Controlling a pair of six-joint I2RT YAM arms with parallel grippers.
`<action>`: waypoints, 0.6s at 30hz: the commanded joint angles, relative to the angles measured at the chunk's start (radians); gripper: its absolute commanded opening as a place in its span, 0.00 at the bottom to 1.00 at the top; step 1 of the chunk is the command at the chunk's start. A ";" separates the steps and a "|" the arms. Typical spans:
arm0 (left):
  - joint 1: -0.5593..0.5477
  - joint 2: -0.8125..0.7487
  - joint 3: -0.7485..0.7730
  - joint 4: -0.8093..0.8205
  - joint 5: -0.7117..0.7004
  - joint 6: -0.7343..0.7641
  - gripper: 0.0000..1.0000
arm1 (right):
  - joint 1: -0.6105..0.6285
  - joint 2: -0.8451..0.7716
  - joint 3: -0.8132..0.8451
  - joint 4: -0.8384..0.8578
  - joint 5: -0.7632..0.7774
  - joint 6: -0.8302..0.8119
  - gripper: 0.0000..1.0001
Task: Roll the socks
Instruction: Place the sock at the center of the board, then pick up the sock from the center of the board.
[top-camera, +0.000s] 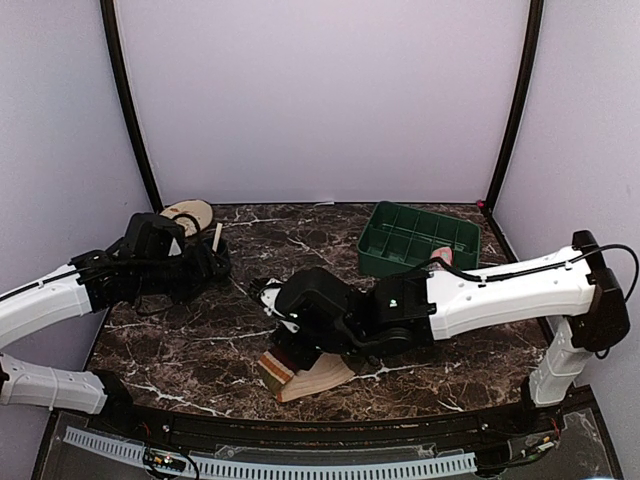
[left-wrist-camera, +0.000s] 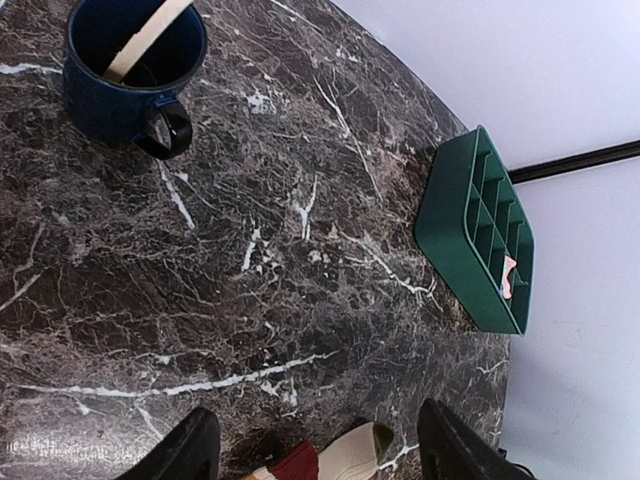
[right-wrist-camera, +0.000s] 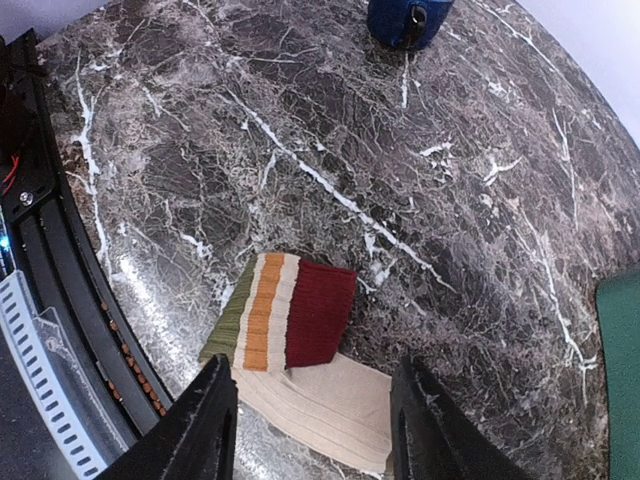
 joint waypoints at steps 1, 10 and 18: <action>-0.009 0.045 -0.023 0.068 0.110 0.055 0.71 | -0.035 -0.079 -0.122 0.034 -0.012 0.214 0.49; -0.098 0.249 0.036 0.043 0.260 0.147 0.71 | -0.123 -0.205 -0.420 0.129 -0.075 0.461 0.49; -0.139 0.412 0.093 0.006 0.382 0.183 0.71 | -0.153 -0.197 -0.486 0.274 -0.227 0.479 0.50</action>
